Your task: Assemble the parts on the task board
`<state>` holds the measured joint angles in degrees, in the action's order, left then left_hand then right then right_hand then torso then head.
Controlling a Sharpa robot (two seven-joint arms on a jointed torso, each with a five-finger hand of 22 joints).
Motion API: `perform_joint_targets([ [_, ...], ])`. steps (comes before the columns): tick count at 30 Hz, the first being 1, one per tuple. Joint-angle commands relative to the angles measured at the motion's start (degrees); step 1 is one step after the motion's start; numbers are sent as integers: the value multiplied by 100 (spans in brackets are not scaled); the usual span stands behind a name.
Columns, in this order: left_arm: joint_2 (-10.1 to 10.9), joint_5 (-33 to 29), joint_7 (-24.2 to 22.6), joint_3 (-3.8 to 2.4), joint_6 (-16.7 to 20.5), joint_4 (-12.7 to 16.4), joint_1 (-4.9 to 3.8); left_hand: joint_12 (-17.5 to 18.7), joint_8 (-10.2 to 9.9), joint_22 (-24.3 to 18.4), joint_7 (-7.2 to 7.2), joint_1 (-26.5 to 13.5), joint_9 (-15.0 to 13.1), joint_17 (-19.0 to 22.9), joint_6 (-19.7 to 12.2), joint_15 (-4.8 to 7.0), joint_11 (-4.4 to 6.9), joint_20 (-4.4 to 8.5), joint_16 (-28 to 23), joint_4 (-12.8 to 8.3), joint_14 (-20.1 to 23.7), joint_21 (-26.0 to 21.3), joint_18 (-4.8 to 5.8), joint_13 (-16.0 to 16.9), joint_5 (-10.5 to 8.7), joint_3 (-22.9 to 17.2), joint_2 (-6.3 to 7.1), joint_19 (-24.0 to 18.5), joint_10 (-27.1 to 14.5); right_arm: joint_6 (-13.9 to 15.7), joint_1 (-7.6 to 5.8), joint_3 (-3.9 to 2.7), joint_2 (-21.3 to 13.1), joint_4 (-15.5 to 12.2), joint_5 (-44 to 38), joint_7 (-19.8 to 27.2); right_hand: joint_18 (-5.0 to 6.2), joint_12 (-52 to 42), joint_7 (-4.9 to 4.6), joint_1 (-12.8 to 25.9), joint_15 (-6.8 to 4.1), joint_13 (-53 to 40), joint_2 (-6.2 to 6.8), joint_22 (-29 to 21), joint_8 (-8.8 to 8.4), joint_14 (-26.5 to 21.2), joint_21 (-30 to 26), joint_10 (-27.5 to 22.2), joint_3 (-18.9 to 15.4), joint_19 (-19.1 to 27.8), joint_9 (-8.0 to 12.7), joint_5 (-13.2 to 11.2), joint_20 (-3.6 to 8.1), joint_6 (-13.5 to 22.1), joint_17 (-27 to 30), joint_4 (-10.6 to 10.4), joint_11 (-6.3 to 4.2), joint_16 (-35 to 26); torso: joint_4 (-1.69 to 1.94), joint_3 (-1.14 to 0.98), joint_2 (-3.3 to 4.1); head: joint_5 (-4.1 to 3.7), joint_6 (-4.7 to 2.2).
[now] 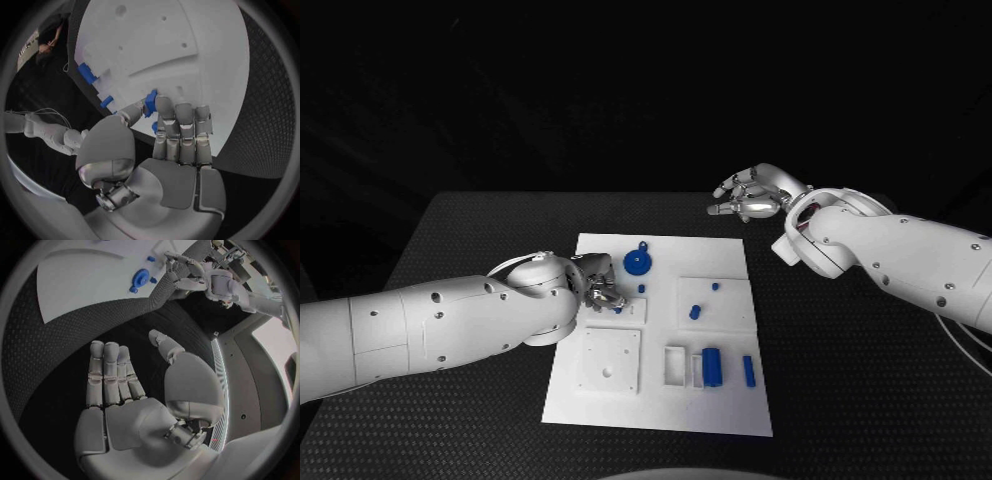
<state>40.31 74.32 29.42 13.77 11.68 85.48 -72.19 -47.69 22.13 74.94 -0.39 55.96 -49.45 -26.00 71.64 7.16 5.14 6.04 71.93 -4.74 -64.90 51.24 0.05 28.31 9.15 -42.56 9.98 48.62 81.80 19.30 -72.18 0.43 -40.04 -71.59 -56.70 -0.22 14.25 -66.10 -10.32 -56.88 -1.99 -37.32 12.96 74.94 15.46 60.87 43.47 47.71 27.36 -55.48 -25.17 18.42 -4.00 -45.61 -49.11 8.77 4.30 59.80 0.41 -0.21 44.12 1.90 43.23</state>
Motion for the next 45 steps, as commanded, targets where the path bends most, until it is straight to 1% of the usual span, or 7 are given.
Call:
perform_joint_targets([
  [1, 19, 80, -12, -4, 10, 1, -3, -20, 13, 14, -62, 130, -10, 6, 31, 19, 182, 672, 23, -365, -1, -25, -19, -8, 13, -417, -86, 55, -50, -70, -1, -3, -1, -10, -10, 40, 75, -40, -26, 51, 14, 7, 1, 21, 33, -40, -33, -26, -28, -14, 10, 37, -15, -1, 6, -1, -5, 22, 1, 0, 1, 4, 2],
  [14, 61, 6, -6, -3, 15, 36, 2, -21, 13, 11, -61, 127, -11, 9, 28, 18, 183, 671, 23, -356, -1, -34, -18, -10, 4, -420, -87, 64, -54, -79, -1, -3, -5, -7, -10, 41, 75, -45, -26, 52, 14, 14, 0, 25, 34, -41, -36, -27, -29, -15, 10, 38, -14, -1, 10, -2, -5, 24, 4, 6, 0, -1, 13],
  [20, 54, 7, -24, -2, 39, 2, 10, -21, 12, 9, -61, 124, -12, 11, 26, 18, 183, 670, 22, -349, -2, -39, -18, -12, -5, -420, -87, 70, -57, -77, -1, -3, -9, -11, -10, 40, 75, -47, -25, 53, 14, 17, -1, 27, 35, -41, -38, -28, -30, -16, 11, 38, -14, -2, 11, -3, -5, 25, 5, -1, 0, 11, 4],
  [25, 38, 5, -38, -2, 81, -6, 17, -20, 11, 8, -61, 123, -12, 12, 24, 18, 183, 669, 21, -346, -1, -42, -18, -13, -11, -420, -85, 71, -58, -78, -1, -3, -11, -12, -10, 41, 75, -48, -25, 53, 14, 17, 0, 27, 35, -41, -38, -28, -30, -16, 11, 38, -14, -2, 11, -3, -5, 26, 4, 2, 2, 10, -2],
  [27, 31, 5, -45, -2, 86, 0, 18, -7, 1, 4, -57, 122, -8, 20, 7, 19, 181, 669, 13, -324, 0, -55, -19, -25, -87, -423, -89, 85, -75, -78, -1, -3, -10, -12, -10, 41, 75, -48, -25, 53, 14, 18, 0, 28, 35, -41, -39, -28, -30, -16, 11, 39, -14, -1, 12, -2, -5, 26, 4, 2, 2, 10, 0],
  [31, 20, 0, -57, -2, 94, 15, 20, -5, -1, 3, -56, 124, -8, 23, 5, 19, 181, 669, 11, -319, -1, -60, -20, -28, -99, -424, -86, 89, -76, -79, -1, -3, -7, -11, -10, 41, 75, -49, -25, 52, 14, 20, 0, 29, 35, -42, -40, -29, -30, -17, 11, 39, -14, -1, 13, -2, -5, 26, -2, -4, 1, 15, 0],
  [45, 8, -26, -71, -2, 98, 17, 27, -4, -1, 2, -57, 131, -8, 26, 4, 20, 182, 670, 10, -315, -4, -67, -21, -32, -103, -429, -84, 95, -76, -79, -1, -3, -6, -13, -10, 41, 75, -54, -25, 50, 14, 27, 0, 33, 36, -43, -44, -30, -31, -18, 12, 40, -13, -1, 16, 0, -6, 29, 0, -2, -1, 17, -9],
])
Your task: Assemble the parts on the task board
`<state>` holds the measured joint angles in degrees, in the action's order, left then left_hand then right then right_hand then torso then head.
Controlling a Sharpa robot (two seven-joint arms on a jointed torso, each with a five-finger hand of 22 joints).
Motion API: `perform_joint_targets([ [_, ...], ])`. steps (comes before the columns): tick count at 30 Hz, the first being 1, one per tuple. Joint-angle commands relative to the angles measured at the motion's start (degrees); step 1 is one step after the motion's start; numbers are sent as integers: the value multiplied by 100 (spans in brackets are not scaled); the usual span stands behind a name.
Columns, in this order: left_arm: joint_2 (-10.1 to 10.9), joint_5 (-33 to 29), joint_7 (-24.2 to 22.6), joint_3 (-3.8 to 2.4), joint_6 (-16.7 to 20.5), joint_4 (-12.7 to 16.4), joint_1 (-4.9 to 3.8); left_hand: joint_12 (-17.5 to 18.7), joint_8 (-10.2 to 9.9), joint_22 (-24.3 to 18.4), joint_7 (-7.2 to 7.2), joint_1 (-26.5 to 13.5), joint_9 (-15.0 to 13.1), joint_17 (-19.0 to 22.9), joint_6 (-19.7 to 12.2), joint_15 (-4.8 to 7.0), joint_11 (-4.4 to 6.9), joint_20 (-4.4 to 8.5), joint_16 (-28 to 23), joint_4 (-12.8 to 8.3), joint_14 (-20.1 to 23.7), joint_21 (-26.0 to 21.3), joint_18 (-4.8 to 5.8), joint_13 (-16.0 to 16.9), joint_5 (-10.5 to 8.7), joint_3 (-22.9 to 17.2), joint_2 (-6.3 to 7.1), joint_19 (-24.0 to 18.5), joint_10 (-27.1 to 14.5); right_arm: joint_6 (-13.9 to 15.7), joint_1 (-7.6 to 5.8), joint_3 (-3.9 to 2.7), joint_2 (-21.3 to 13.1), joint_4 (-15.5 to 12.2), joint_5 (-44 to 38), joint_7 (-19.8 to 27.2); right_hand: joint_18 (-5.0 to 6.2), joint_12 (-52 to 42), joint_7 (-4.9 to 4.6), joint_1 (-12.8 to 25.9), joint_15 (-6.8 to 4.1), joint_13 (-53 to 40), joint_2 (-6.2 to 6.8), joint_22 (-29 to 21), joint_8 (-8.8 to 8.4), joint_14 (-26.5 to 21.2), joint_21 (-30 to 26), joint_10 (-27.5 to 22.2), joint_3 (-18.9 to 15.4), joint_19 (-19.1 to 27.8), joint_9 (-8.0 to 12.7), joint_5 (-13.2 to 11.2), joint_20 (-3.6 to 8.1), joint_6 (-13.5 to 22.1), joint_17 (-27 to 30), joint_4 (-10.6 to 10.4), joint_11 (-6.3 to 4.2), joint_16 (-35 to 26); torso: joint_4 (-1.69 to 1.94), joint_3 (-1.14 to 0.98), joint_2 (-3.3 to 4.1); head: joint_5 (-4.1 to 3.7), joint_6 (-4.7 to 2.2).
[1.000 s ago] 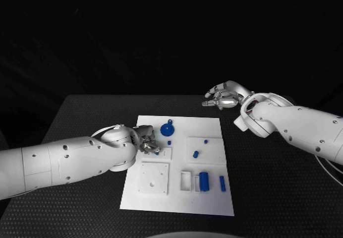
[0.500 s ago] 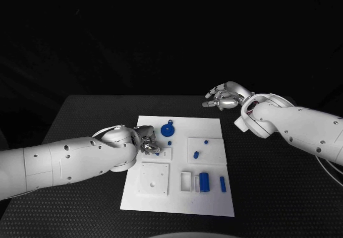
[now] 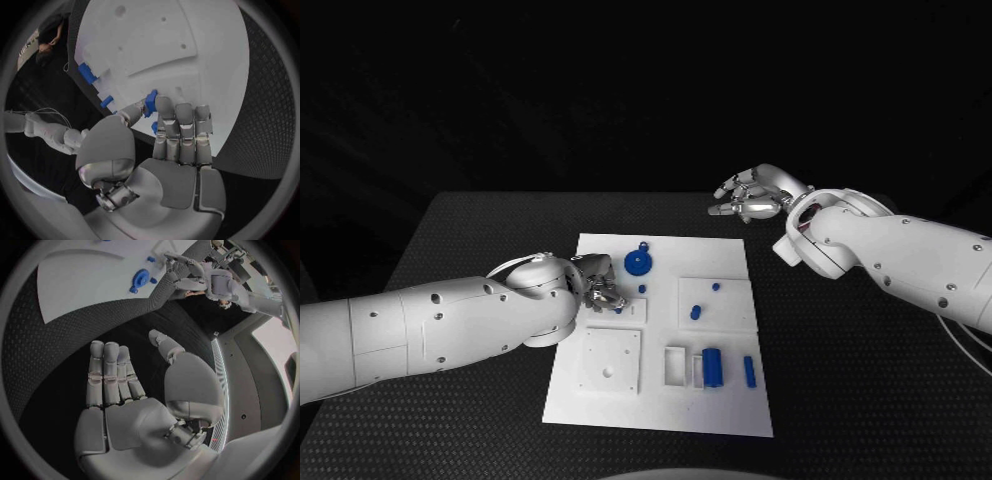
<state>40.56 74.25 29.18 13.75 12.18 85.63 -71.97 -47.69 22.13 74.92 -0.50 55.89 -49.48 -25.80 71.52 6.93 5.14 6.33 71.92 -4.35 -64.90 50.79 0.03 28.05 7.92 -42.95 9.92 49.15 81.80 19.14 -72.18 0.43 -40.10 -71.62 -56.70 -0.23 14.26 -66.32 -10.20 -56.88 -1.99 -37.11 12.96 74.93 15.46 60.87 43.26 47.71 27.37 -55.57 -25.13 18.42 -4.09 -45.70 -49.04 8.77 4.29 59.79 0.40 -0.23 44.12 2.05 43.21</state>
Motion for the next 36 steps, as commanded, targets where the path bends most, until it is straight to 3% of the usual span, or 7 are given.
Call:
perform_joint_targets([
  [1, -17, -19, -49, 0, 41, -1, 5, -4, -1, 4, -46, 138, -5, 6, 15, 42, 183, 640, 10, -354, -5, -23, -19, -7, 19, -390, -77, 42, -76, -62, -1, -3, 0, -11, -10, 41, 74, -32, -38, 49, 14, 7, 0, 34, 36, -44, -24, -31, -32, -9, 8, 40, -4, 8, 10, 0, -5, 30, 0, 2, -2, 3, -9],
  [14, -20, 33, -7, 0, -394, -18, 5, -4, -2, 4, -47, 148, -5, 8, 14, 43, 183, 641, 9, -355, -6, -29, -20, -10, 23, -394, -74, 46, -76, -85, -1, -2, -5, -16, -9, 41, 74, -36, -38, 52, 14, 13, 0, 38, 36, -45, -27, -32, -34, -10, 8, 39, -4, 9, 13, -1, -5, 32, 0, 2, 1, 8, 8],
  [28, -40, -4, -49, 0, -310, -56, 5, -58, 28, 18, -33, 8, -15, 24, 65, 46, 123, 635, 8, -188, 0, -81, -4, -6, 37, -313, 16, 60, -27, -84, -1, -2, -7, -23, -9, 40, 74, -40, -39, 59, 15, 20, 0, 42, 37, -47, -31, -35, -37, -10, 9, 40, -5, 9, 16, -6, -5, 34, -1, -3, -1, 15, 13],
  [31, -46, -24, -54, 0, -282, -69, 5, -75, 33, 25, -34, -50, -16, 23, 72, 45, 119, 632, 17, -112, 0, -94, -4, -3, 48, -303, -91, 62, -26, -84, -1, -2, -6, -27, -9, 40, 74, -40, -39, 60, 15, 22, -1, 42, 37, -47, -32, -35, -37, -10, 10, 40, -5, 9, 17, -7, -5, 34, 0, -5, 0, 17, 9],
  [32, -48, -24, -48, 0, -280, -72, 5, -86, 34, 37, -35, -86, -18, 21, 68, 44, 121, 632, 25, -136, 6, -104, -4, 1, 56, -282, -202, 49, -33, -85, -1, -2, -2, -26, -9, 40, 74, -41, -39, 60, 15, 22, -2, 42, 37, -47, -32, -35, -37, -10, 10, 40, -5, 9, 17, -7, -4, 34, 0, -3, 0, 18, 8],
  [36, -56, -51, -33, 0, -270, -70, 5, -98, 36, 55, -38, -92, -20, 20, 65, 46, 128, 637, 35, -218, 10, -110, -6, 2, 75, -281, -264, 45, -44, -88, -1, -2, -1, -23, -9, 40, 74, -42, -39, 61, 15, 24, -3, 43, 37, -47, -33, -36, -37, -11, 10, 41, -5, 9, 18, -8, -4, 35, -7, -3, 2, 28, 8],
])
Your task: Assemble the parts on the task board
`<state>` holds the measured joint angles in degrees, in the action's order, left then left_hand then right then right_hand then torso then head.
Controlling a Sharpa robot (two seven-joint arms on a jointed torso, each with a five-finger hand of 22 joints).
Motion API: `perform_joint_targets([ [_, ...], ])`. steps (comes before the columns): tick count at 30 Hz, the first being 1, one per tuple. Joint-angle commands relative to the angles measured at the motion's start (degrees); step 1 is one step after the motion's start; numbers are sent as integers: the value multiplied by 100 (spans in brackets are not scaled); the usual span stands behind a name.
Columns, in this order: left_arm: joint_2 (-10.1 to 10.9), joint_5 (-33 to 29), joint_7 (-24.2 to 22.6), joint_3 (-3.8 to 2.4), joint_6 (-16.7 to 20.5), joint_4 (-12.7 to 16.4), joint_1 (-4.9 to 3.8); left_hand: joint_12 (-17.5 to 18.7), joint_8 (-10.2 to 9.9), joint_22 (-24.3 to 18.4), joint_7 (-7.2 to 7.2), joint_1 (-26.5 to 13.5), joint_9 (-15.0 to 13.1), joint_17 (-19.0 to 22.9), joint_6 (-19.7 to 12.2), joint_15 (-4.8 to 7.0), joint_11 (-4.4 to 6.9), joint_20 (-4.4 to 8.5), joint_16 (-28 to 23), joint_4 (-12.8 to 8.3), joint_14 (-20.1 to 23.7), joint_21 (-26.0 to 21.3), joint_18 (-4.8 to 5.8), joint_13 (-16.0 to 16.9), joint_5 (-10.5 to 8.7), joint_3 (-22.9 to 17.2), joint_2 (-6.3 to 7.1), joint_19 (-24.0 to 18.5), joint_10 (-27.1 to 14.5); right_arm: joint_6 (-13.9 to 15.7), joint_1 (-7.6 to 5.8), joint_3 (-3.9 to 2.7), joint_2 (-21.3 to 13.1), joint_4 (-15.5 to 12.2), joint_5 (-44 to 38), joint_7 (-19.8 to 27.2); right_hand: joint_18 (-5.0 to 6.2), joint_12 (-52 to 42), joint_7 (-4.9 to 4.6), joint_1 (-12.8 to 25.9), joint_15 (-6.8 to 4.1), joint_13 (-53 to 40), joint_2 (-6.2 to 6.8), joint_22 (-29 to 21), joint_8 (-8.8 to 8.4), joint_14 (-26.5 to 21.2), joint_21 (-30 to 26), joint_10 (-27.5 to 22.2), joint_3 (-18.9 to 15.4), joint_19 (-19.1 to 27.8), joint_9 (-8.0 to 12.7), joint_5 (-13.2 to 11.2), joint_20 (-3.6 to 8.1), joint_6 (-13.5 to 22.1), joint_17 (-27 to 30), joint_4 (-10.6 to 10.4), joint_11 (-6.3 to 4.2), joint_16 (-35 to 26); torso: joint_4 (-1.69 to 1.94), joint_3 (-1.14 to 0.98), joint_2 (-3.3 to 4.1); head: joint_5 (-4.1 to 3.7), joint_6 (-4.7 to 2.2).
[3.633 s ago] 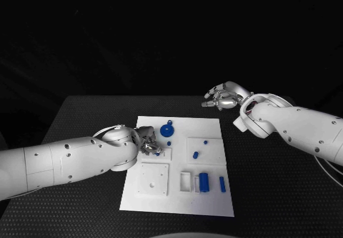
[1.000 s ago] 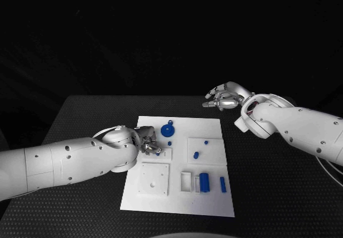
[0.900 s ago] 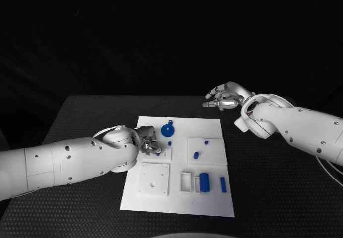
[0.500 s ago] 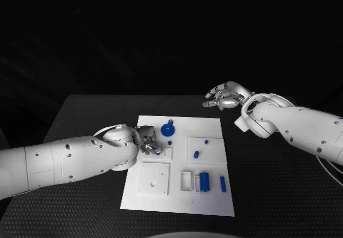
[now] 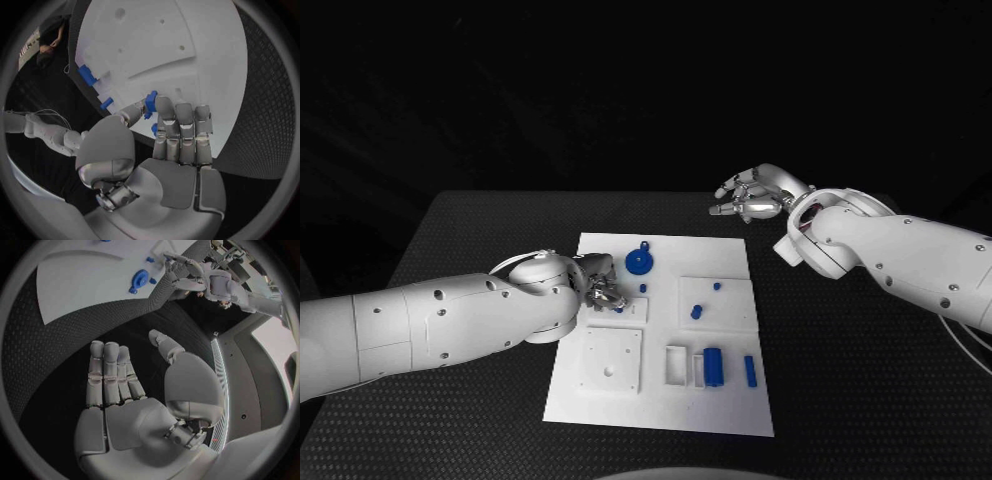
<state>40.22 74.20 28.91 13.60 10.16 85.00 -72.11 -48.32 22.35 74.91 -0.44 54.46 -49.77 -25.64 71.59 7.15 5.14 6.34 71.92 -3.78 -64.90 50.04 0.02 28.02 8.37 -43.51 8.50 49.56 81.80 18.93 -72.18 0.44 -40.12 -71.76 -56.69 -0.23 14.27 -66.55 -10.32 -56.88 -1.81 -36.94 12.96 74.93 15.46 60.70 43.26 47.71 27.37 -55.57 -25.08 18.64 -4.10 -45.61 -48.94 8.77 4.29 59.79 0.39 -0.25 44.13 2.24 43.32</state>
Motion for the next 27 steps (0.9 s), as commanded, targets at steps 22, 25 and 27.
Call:
perform_joint_targets([
  [22, -74, -208, 7, 15, -318, 9, 18, -356, 160, 128, -102, -769, -111, -45, 161, 23, 141, 642, 269, -1192, -18, 23, -6, 95, 726, -484, -726, 34, -36, -66, -1, -3, 0, -11, -10, 40, 74, -33, -26, 63, -2, 29, -8, 57, 40, -33, -45, -39, -33, -15, 8, 81, -4, 1, 18, -16, -4, 43, 0, 4, 0, 1, 24],
  [25, -71, -235, 10, 15, -327, 8, 18, -368, 165, 126, -104, -748, -120, -41, 159, 28, 147, 648, 275, -1175, -17, 36, -12, 94, 718, -520, -656, 48, -41, -65, -1, -3, -4, -12, -10, 41, 73, -34, -26, 63, -2, 30, -8, 58, 41, -33, -46, -40, -34, -15, 8, 86, -4, 1, 18, -16, -4, 43, 3, 5, -2, 1, 25],
  [27, -67, -233, -1, 15, -349, 8, 18, -376, 166, 124, -103, -699, -127, -34, 154, 34, 150, 653, 278, -1117, -15, 46, -15, 89, 689, -552, -578, 61, -46, -68, -1, -3, -6, -12, -10, 40, 73, -34, -26, 63, -2, 31, -8, 58, 41, -33, -46, -40, -34, -15, 8, 87, -4, 1, 19, -16, -4, 43, 5, 4, -3, -5, 26],
])
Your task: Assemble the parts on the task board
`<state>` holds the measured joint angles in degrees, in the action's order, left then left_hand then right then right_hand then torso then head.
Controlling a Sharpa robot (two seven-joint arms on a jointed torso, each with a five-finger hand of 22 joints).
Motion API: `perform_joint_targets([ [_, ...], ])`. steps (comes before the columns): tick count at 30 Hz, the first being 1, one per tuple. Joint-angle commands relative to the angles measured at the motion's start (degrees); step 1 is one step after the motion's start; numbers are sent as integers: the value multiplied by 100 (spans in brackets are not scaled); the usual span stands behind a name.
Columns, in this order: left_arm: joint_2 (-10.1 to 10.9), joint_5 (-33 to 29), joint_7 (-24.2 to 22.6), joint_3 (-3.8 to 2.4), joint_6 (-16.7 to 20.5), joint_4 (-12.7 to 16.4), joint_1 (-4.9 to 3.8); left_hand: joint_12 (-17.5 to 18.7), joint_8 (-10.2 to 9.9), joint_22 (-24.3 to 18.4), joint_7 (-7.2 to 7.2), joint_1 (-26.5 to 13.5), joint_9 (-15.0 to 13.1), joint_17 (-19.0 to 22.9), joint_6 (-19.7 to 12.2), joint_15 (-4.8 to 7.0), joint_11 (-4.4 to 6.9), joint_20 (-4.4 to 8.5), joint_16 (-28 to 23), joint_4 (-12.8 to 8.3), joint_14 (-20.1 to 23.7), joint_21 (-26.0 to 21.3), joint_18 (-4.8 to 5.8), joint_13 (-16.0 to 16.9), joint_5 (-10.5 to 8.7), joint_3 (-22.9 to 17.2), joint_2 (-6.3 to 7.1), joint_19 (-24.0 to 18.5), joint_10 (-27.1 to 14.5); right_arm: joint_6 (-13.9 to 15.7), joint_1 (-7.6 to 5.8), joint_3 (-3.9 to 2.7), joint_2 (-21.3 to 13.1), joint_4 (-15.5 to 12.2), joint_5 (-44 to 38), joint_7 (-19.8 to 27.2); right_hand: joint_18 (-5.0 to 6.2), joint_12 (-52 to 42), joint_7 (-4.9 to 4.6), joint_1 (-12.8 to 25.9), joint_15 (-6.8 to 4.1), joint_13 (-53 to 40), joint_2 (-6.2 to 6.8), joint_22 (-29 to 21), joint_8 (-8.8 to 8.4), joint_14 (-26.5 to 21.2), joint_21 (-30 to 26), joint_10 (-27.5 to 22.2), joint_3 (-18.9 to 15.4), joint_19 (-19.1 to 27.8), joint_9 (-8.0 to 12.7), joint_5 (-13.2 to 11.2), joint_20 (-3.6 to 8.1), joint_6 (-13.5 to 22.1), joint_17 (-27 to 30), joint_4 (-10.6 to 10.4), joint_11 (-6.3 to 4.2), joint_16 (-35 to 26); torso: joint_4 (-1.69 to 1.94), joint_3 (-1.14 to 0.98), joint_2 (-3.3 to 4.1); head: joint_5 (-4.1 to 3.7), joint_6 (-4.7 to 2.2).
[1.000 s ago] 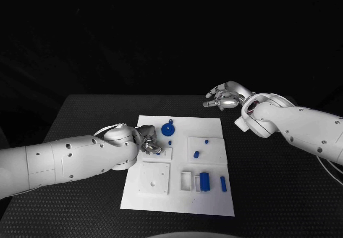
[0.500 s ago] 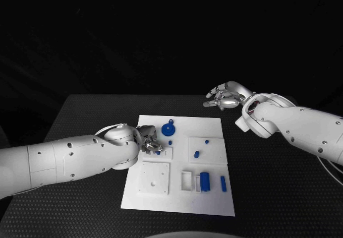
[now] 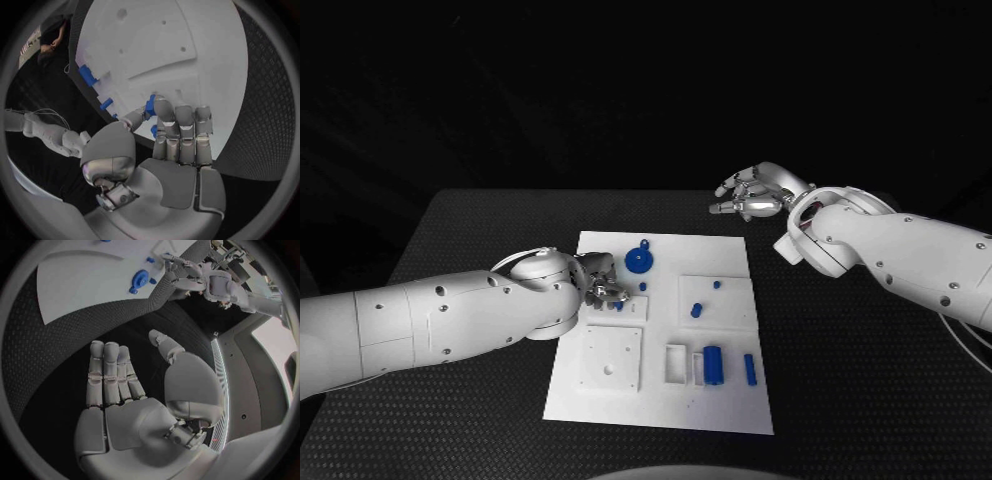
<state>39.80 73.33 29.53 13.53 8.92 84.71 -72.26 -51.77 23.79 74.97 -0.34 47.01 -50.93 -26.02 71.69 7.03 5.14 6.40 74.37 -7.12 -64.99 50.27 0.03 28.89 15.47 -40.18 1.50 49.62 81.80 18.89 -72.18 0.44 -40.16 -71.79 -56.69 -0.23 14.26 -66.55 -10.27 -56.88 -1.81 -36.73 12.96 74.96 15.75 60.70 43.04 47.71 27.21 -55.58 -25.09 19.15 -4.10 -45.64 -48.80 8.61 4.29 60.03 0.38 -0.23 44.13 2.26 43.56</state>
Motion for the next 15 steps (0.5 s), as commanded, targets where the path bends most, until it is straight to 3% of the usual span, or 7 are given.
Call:
perform_joint_targets([
  [1, -24, -147, -66, 21, -229, 40, 33, -32, 20, 116, -111, 94, -15, 12, 137, 52, 151, 650, 32, -725, -2, 28, -17, -4, -65, -900, 185, 61, -50, -64, -1, -3, -4, -10, -10, 40, 74, -35, -31, 63, -3, 10, -8, 55, 12, -33, -24, -40, -18, -15, 9, 38, -4, 3, 5, 0, -4, 19, 8, 2, -3, -8, 2],
  [8, -20, -60, -97, 21, -224, 55, 33, -19, -3, 112, -98, 396, -27, 54, 104, 63, 145, 659, 24, -440, 21, 38, -12, -50, -211, -878, 452, 56, -70, -64, -1, -3, -8, -11, -10, 41, 74, -37, -31, 66, -2, 13, -8, 57, 13, -33, -25, -40, -20, -16, 9, 44, -4, 3, 6, -2, -4, 20, 4, 3, -4, -12, 3],
  [13, -17, -58, -109, 21, -90, 52, 33, -12, -8, 112, -95, 434, -27, 63, 100, 64, 142, 659, 19, -396, 25, 38, -10, -60, -258, -864, 471, 53, -72, -62, -1, -3, -10, -10, -10, 41, 74, -38, -31, 67, -2, 14, -7, 58, 13, -33, -25, -40, -20, -16, 9, 45, -4, 3, 6, -2, -4, 20, 7, 3, -2, -18, -9],
  [15, -13, -58, -113, 21, -48, 47, 33, 4, -20, 108, -88, 453, -25, 76, 85, 69, 135, 659, 5, -333, 37, 32, -10, -75, -392, -848, 504, 49, -81, -62, -1, -3, -11, -11, -10, 40, 74, -38, -31, 68, -2, 14, -7, 58, 13, -34, -26, -41, -21, -16, 10, 45, -4, 3, 7, -3, -4, 21, 6, 2, -1, -17, -10],
])
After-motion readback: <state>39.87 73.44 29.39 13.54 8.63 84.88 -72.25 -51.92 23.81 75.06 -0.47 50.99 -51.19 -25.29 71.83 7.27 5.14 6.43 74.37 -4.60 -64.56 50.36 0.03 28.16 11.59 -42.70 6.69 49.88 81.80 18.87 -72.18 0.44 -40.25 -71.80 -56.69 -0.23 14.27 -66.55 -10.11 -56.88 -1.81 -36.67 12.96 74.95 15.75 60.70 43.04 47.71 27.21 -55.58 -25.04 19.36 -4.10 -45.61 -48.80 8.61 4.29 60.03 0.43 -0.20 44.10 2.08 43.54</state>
